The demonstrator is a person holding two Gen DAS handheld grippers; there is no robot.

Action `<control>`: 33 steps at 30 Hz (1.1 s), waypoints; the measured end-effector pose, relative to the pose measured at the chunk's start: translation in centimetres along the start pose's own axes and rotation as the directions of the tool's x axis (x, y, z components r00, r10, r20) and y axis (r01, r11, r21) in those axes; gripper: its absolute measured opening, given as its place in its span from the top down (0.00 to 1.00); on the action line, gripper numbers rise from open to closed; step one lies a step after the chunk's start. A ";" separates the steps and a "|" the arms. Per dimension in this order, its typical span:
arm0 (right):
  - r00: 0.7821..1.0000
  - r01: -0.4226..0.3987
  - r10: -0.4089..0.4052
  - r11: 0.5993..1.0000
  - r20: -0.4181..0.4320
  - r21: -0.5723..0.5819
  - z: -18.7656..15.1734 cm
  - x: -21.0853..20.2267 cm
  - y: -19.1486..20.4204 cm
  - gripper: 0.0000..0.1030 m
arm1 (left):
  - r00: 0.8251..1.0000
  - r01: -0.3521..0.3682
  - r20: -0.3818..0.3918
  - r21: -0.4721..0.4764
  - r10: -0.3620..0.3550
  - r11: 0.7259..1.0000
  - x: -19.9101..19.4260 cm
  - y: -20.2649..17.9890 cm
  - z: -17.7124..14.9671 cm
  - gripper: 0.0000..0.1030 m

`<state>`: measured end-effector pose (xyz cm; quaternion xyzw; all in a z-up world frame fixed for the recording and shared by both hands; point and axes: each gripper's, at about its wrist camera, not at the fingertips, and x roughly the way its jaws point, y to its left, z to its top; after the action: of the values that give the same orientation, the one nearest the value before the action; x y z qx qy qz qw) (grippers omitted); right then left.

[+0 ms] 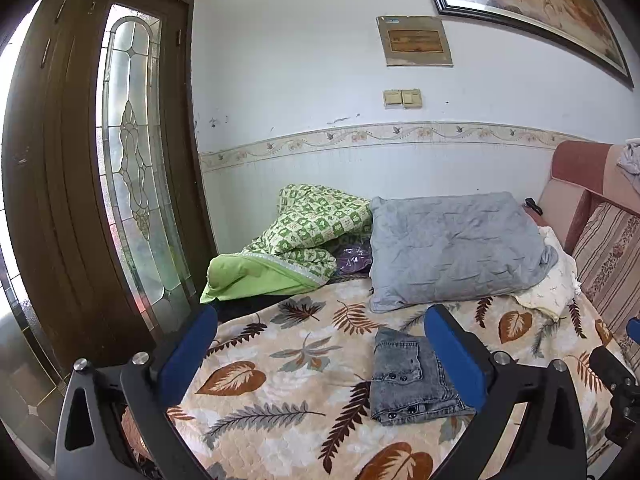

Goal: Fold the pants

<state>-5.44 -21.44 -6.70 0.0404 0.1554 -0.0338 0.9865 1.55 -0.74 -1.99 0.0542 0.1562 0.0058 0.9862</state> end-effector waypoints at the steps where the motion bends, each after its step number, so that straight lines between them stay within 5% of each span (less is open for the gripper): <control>1: 1.000 0.000 0.000 1.000 -0.002 -0.004 -0.2 0.1 0.2 0.10 | 1.000 -0.004 -0.003 -0.003 0.004 1.000 0.0 0.2 -0.2 0.00; 33: 0.990 -0.044 0.040 0.999 -0.135 -0.022 -2.4 7.3 2.8 0.10 | 0.995 -0.074 -0.069 -0.004 0.073 0.997 4.3 2.6 -2.6 0.00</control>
<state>0.99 -18.84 -11.00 0.0334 0.2211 -0.0084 0.9746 4.86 2.20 -5.50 0.0567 0.1881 0.0444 0.9795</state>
